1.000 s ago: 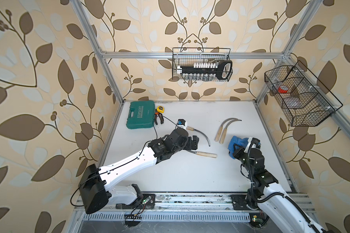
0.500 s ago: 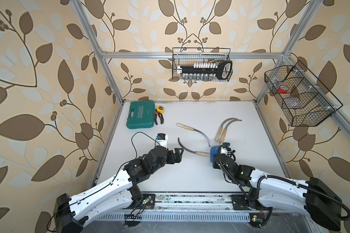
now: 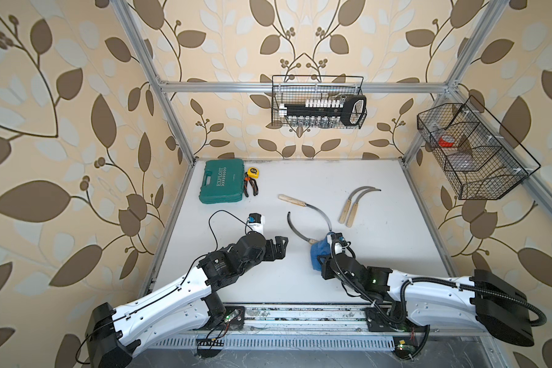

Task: Wipe small sickles with rags
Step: Adjust the small sickle at the center of the board.

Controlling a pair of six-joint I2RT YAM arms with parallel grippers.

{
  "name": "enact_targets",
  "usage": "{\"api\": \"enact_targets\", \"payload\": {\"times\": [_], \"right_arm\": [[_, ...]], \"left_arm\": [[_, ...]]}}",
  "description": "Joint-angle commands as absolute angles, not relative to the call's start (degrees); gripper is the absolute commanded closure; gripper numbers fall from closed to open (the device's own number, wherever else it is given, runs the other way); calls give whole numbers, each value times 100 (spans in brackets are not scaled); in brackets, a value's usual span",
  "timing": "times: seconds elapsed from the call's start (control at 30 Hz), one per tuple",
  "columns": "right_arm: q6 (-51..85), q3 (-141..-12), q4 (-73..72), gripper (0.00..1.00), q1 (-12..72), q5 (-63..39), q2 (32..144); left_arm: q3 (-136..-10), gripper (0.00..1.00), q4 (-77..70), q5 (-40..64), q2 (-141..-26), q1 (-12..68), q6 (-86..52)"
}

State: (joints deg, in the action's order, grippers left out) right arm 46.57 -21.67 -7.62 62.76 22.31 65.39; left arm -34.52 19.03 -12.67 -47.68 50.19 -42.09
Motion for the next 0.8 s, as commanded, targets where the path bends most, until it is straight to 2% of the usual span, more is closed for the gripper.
{"api": "enact_targets", "payload": {"times": [0.0,0.2,0.37,0.57,0.77], "right_arm": [[4427,-2485,-1338,100,6325,1582,6816],[4360,-2741,-1751,100,6328,1099,7323],[4258,-2897,-1516,100,6326,1687,7090],[4113,-2921,-873,100,6248,2284,6187],[4131,-2510,58,100,5668,2601,4474]], "left_arm": [[-3618,1,1893,-1409,-4871,5019,-4278],[-3691,1,1981,-1398,-5028,5019,-4356],[-3700,1,2171,-1469,-4965,5019,-4460],[-3479,1,1954,-982,-4994,5027,-4207],[-3177,7,1446,-551,-5558,5228,-4237]]}}
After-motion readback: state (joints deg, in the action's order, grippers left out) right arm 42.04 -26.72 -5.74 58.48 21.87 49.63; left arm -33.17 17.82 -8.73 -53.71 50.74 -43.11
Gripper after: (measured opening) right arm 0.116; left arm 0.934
